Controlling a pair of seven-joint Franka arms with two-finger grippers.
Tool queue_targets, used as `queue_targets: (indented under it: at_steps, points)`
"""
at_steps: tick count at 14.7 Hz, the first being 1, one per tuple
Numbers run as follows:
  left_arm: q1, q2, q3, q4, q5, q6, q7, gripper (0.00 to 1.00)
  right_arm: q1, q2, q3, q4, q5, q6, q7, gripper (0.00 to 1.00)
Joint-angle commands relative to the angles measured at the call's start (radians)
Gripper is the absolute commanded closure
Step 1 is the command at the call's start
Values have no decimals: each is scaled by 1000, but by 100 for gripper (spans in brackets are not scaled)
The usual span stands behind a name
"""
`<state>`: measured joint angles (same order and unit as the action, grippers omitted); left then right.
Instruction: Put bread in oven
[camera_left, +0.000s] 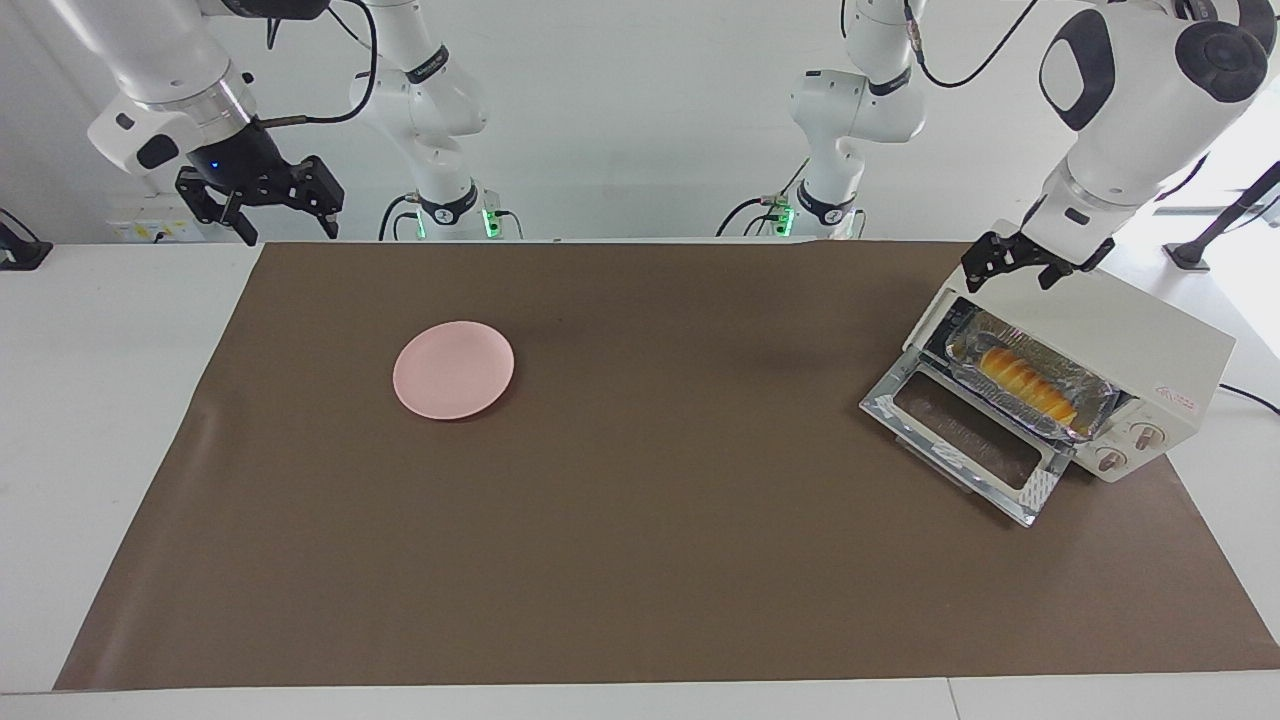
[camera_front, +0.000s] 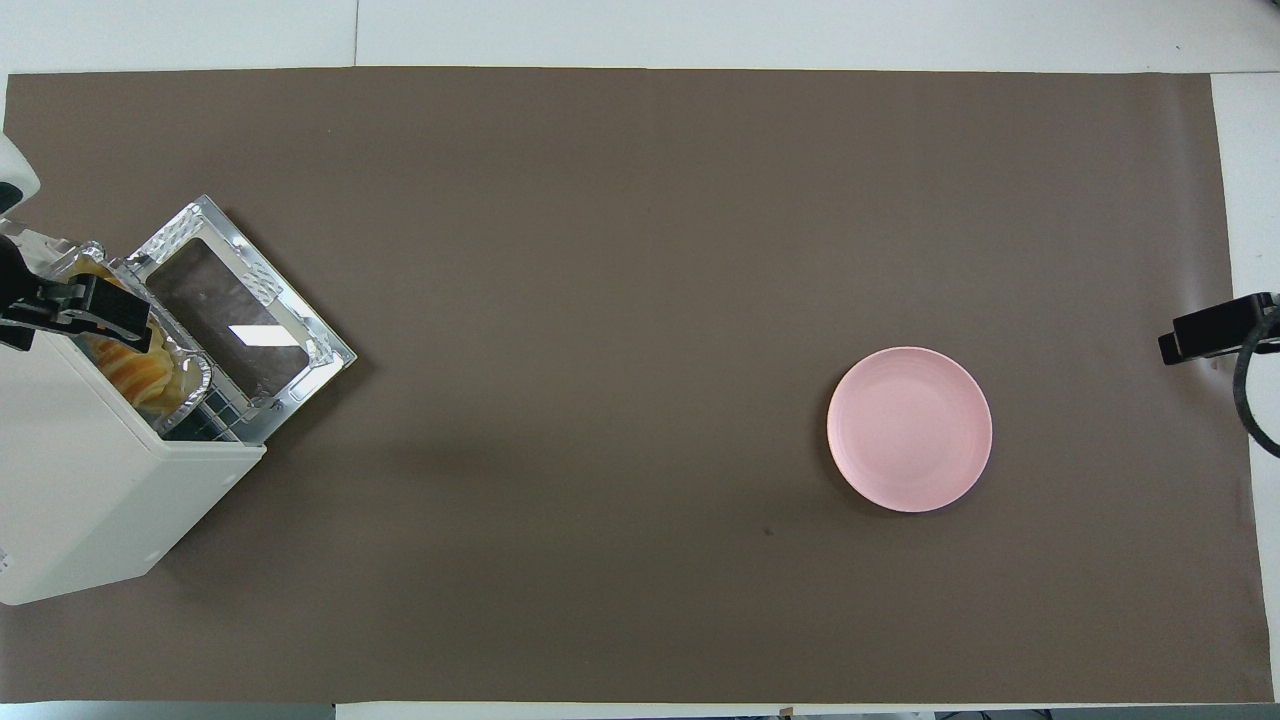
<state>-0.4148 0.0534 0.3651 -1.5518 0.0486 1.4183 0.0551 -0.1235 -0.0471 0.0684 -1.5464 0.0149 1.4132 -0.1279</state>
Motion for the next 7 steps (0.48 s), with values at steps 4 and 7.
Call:
queue_targets:
  at_steps: [4,7]
  points:
    - [234,-43,-250,-30,4,-44,29,0,-12,-27,7,-29,2,0,-26,0]
    - [292,-47,-311,-30,2,-56,28,0,-12,-27,7,-29,2,0,-26,0]
